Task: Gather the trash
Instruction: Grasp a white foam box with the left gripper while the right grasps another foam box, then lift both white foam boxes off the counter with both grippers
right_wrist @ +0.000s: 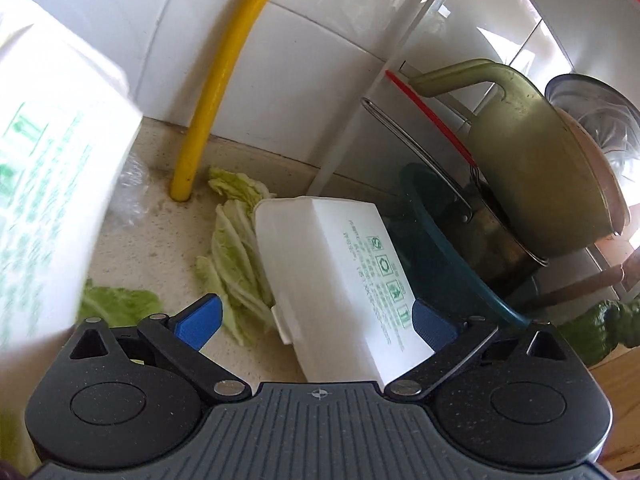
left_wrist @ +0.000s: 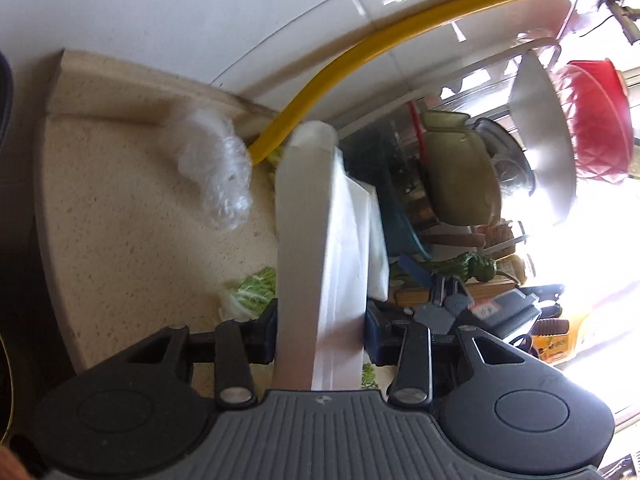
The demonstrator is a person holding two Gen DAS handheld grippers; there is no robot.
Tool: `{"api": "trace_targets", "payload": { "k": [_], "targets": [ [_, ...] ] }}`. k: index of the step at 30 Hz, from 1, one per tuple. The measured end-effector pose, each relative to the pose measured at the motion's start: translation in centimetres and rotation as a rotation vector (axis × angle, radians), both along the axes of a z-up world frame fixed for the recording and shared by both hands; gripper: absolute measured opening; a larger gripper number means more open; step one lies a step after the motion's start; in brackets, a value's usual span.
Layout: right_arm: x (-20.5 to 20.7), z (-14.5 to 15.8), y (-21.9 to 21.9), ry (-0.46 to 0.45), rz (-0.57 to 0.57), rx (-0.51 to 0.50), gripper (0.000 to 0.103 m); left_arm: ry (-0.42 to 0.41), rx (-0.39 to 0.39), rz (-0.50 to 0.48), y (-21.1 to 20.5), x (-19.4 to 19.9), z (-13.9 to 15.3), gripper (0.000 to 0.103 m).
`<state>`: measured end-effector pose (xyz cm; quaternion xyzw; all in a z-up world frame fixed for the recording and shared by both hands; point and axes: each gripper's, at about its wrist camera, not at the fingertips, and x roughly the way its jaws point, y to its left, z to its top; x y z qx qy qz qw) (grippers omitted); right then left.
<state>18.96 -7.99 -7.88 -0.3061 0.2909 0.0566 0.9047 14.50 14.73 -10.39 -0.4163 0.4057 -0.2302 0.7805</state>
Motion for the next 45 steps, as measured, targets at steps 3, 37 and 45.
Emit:
{"api": "trace_targets", "payload": {
  "k": [3,37,45],
  "targets": [
    [0.8,-0.4,0.1,-0.028,-0.042,-0.04,0.101,-0.012,0.002,-0.009,0.0,0.2,-0.2,0.038],
    [2.9,-0.3,-5.2,0.023,-0.022,-0.156,0.07,-0.047,0.182,-0.218,-7.1,6.4,1.1,0.045],
    [2.1,4.9,-11.7,0.139,-0.186,0.491,0.068,-0.072,0.134,-0.241,-7.2,6.5,2.5,0.04]
  ]
}}
